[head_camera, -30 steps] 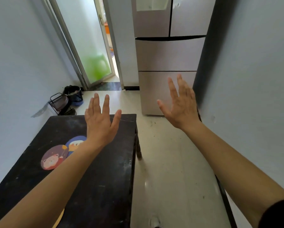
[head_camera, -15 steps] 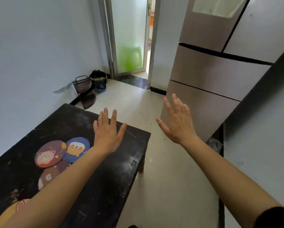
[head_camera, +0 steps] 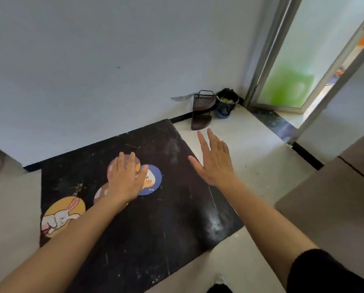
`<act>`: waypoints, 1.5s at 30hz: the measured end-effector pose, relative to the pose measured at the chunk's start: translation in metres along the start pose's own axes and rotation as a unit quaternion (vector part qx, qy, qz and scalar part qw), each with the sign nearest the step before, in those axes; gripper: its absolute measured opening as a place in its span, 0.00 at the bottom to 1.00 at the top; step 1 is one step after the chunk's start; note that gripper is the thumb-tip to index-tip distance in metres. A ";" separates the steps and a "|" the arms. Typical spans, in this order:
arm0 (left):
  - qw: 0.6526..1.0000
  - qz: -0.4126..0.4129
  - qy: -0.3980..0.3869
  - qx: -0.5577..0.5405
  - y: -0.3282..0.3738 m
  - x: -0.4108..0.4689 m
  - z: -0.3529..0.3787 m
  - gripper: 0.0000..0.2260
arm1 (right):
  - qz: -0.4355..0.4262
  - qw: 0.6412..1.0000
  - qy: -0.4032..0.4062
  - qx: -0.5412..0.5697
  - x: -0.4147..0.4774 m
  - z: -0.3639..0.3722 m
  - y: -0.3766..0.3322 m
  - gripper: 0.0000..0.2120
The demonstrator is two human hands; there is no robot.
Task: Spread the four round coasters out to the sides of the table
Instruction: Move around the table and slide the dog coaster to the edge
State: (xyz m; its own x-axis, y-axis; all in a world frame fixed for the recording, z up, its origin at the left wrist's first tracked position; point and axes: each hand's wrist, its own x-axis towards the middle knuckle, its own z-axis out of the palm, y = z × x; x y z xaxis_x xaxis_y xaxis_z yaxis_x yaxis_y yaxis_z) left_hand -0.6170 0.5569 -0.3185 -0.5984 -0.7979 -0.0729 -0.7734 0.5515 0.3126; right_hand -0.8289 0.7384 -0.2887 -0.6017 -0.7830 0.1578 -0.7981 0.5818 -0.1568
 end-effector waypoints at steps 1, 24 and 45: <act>0.999 -0.034 -0.006 -0.020 -0.006 0.000 0.003 0.34 | -0.018 1.000 -0.007 0.012 0.008 0.005 -0.001 0.37; 0.619 -0.512 -0.144 -0.578 -0.070 0.066 0.140 0.26 | -0.052 0.930 -0.331 0.150 0.150 0.243 -0.110 0.39; 0.612 -0.462 -0.142 -0.626 -0.048 0.011 0.108 0.10 | 0.042 0.873 -0.354 0.334 0.092 0.180 -0.088 0.09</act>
State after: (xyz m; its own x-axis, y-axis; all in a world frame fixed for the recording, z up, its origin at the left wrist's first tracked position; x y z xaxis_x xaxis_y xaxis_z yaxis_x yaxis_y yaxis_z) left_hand -0.6085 0.5478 -0.4364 -0.1775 -0.4554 -0.8724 -0.1491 -0.8638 0.4812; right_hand -0.8086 0.5753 -0.4357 -0.2990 -0.8212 -0.4861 -0.4141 0.5706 -0.7092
